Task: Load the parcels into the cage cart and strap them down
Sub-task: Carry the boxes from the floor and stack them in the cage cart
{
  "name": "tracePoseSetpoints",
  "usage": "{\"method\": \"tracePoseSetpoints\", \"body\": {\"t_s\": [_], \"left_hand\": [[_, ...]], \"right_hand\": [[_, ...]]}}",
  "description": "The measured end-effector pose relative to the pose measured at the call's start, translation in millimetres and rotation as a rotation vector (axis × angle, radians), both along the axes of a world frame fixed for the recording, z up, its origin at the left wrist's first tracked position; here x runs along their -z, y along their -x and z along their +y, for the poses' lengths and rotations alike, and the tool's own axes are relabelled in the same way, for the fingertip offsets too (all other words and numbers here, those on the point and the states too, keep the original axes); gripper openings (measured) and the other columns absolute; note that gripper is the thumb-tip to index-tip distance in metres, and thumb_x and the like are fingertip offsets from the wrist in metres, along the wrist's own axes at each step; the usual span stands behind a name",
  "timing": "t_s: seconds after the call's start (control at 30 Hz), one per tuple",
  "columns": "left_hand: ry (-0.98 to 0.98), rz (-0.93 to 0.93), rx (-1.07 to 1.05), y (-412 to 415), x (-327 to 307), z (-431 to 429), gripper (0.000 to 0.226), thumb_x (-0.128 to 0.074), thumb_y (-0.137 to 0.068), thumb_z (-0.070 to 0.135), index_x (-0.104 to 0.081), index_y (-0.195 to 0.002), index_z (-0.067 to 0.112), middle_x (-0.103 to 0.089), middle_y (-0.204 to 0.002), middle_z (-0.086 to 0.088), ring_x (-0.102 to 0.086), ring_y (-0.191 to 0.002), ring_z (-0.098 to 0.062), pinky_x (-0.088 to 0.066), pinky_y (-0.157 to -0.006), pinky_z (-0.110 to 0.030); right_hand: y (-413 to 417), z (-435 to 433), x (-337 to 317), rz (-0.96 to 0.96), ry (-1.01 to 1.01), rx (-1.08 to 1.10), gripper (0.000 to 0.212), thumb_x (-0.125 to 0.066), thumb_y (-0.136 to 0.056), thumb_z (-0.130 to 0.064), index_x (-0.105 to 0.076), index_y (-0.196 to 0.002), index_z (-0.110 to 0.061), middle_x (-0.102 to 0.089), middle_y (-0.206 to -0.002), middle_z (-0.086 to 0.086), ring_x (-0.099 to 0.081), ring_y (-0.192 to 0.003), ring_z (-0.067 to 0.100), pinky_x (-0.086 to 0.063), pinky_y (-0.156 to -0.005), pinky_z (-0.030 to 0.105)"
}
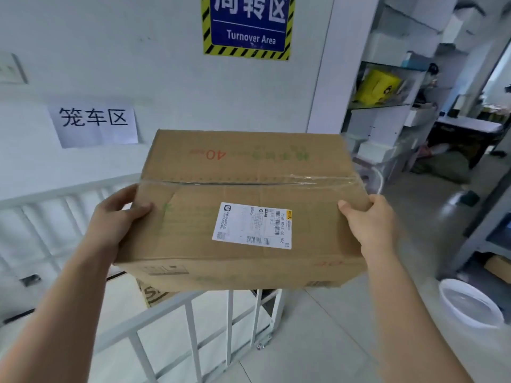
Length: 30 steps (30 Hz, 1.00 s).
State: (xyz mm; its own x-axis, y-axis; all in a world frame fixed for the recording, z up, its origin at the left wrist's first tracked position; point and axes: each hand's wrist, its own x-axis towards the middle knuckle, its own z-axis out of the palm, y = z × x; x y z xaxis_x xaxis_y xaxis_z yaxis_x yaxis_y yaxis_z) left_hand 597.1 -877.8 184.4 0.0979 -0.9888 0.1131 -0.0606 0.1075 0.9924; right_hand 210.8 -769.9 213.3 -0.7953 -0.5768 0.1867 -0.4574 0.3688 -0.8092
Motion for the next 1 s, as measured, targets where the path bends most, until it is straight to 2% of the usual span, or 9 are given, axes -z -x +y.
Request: {"method": "tracePoseSetpoints", "body": {"t_s": [0.17,0.3,0.43,0.73,0.9,1.0], "left_hand": [[0.003,-0.054,-0.137,-42.4,5.6,-20.1,0.048,-0.07,-0.08,0.009,-0.063,-0.125,0.025,-0.066,-0.122,0.007,-0.061,-0.11,-0.016,-0.046,-0.101,-0.039],[-0.02,-0.041,-0.247,-75.7,11.1,-35.1,0.046,-0.07,-0.081,0.007,-0.064,-0.123,0.026,-0.065,-0.121,0.007,-0.06,-0.112,-0.017,-0.045,-0.101,-0.037],[-0.038,-0.003,-0.323,-110.9,23.3,-57.0,0.048,-0.069,-0.083,0.005,-0.061,-0.126,0.024,-0.063,-0.117,0.005,-0.06,-0.106,-0.017,-0.045,-0.094,-0.033],[-0.148,-0.008,-0.369,-175.0,70.7,-121.3,0.051,-0.072,-0.082,0.01,-0.06,-0.129,0.022,-0.063,-0.124,0.001,-0.061,-0.109,-0.022,-0.047,-0.099,-0.043],[-0.244,0.018,-0.37,-179.3,104.2,-146.4,0.045,-0.07,-0.087,0.02,-0.059,-0.13,0.018,-0.063,-0.124,-0.002,-0.062,-0.105,-0.024,-0.048,-0.092,-0.036],[-0.297,-0.007,-0.402,-171.1,125.2,-158.8,0.043,-0.067,-0.089,0.021,-0.059,-0.131,0.016,-0.062,-0.124,-0.002,-0.06,-0.11,-0.022,-0.045,-0.1,-0.037]], "right_hand": [[-26.0,-69.4,-4.5,0.023,-0.008,-0.153,0.052,-0.068,-0.082,-0.047,-0.055,-0.12,-0.013,-0.061,-0.119,0.005,-0.058,-0.105,0.031,-0.047,-0.081,0.038],[-55.6,-118.3,-0.4,0.034,-0.021,-0.247,0.053,-0.068,-0.081,-0.048,-0.053,-0.119,-0.014,-0.06,-0.117,0.004,-0.059,-0.103,0.03,-0.05,-0.084,0.041],[-89.2,-165.8,11.5,0.028,-0.053,-0.326,0.05,-0.068,-0.083,-0.046,-0.053,-0.117,-0.013,-0.06,-0.116,0.006,-0.059,-0.102,0.031,-0.051,-0.083,0.042],[-154.5,-253.9,58.5,-0.012,-0.171,-0.362,0.052,-0.067,-0.083,-0.047,-0.053,-0.118,-0.011,-0.059,-0.117,0.007,-0.058,-0.103,0.032,-0.051,-0.087,0.048],[-163.5,-288.3,95.2,-0.038,-0.243,-0.373,0.051,-0.068,-0.081,-0.046,-0.054,-0.117,-0.012,-0.061,-0.118,0.007,-0.059,-0.103,0.033,-0.051,-0.087,0.046],[-160.5,-309.3,116.9,-0.024,-0.303,-0.383,0.052,-0.068,-0.084,-0.042,-0.053,-0.123,-0.011,-0.06,-0.12,0.007,-0.059,-0.106,0.033,-0.049,-0.085,0.041]]}}
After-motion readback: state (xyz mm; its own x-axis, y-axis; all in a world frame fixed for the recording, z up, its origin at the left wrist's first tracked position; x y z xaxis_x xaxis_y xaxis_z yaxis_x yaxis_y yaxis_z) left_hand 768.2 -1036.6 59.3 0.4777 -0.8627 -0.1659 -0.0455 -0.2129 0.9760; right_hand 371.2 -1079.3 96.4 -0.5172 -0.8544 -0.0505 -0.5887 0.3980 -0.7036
